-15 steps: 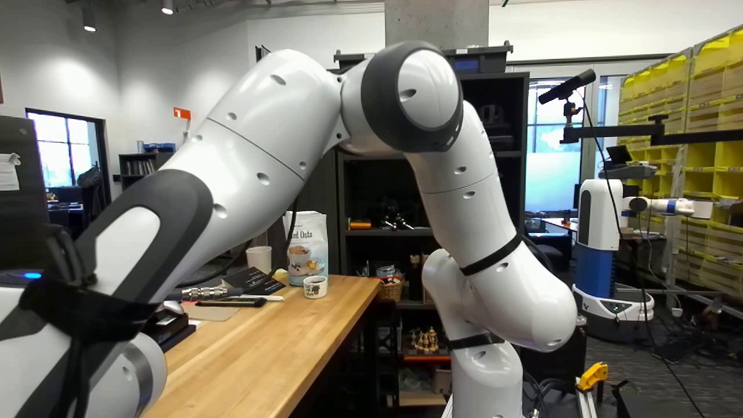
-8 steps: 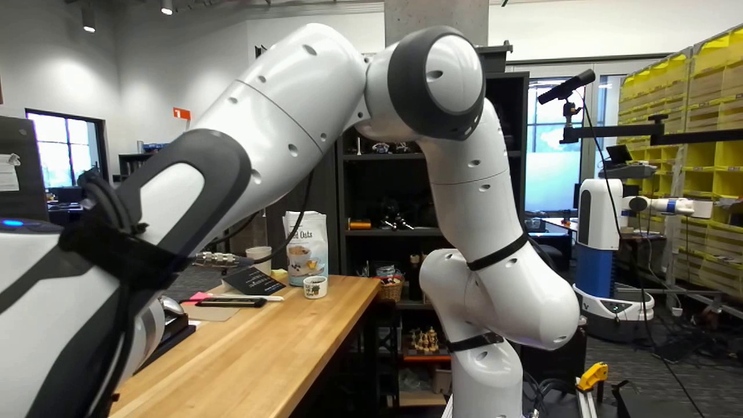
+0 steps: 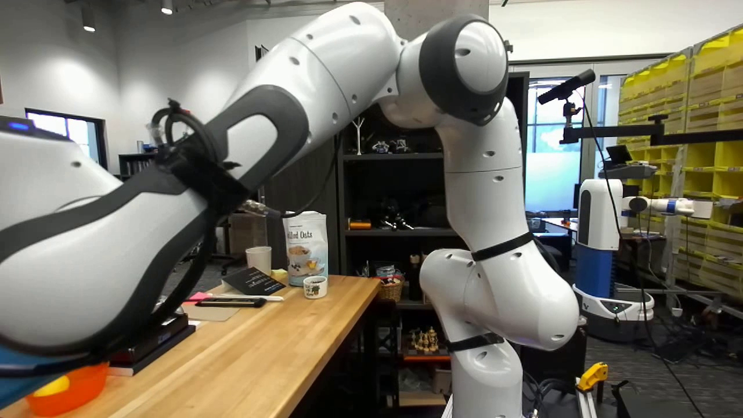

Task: Move the black cable to the right.

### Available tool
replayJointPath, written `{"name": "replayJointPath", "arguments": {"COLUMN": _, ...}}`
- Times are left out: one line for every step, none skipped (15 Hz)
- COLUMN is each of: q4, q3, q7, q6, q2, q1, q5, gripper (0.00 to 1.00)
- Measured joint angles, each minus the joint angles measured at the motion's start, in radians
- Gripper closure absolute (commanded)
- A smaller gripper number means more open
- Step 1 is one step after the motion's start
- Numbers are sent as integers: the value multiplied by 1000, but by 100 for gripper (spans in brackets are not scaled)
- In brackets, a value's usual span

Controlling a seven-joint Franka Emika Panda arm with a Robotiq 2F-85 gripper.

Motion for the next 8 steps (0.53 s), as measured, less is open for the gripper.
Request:
{"name": "replayJointPath", "arguments": {"q4": -1, "q3": 36, "q7": 47, "q6": -34, "q2": -35, "q1": -42, "q5": -62, "gripper": 100}}
{"name": "replayJointPath", "arguments": {"q4": -2, "q3": 79, "q7": 85, "q6": -75, "q2": -74, "q1": -90, "q5": -109, "gripper": 100}}
{"name": "replayJointPath", "arguments": {"q4": -4, "q3": 124, "q7": 109, "q6": -118, "q2": -112, "q1": -138, "q5": -138, "gripper": 100}}
{"name": "replayJointPath", "arguments": {"q4": -6, "q3": 172, "q7": 122, "q6": -163, "q2": -151, "q1": -188, "q5": -153, "gripper": 100}}
{"name": "replayJointPath", "arguments": {"q4": -8, "q3": 219, "q7": 128, "q6": -206, "q2": -189, "q1": -237, "q5": -155, "gripper": 100}}
{"name": "replayJointPath", "arguments": {"q4": -10, "q3": 264, "q7": 129, "q6": -247, "q2": -225, "q1": -285, "q5": -153, "gripper": 100}}
{"name": "replayJointPath", "arguments": {"q4": -13, "q3": 306, "q7": 129, "q6": -285, "q2": -259, "q1": -332, "q5": -149, "gripper": 100}}
{"name": "replayJointPath", "arguments": {"q4": -17, "q3": 344, "q7": 129, "q6": -316, "q2": -288, "q1": -376, "q5": -140, "gripper": 100}}
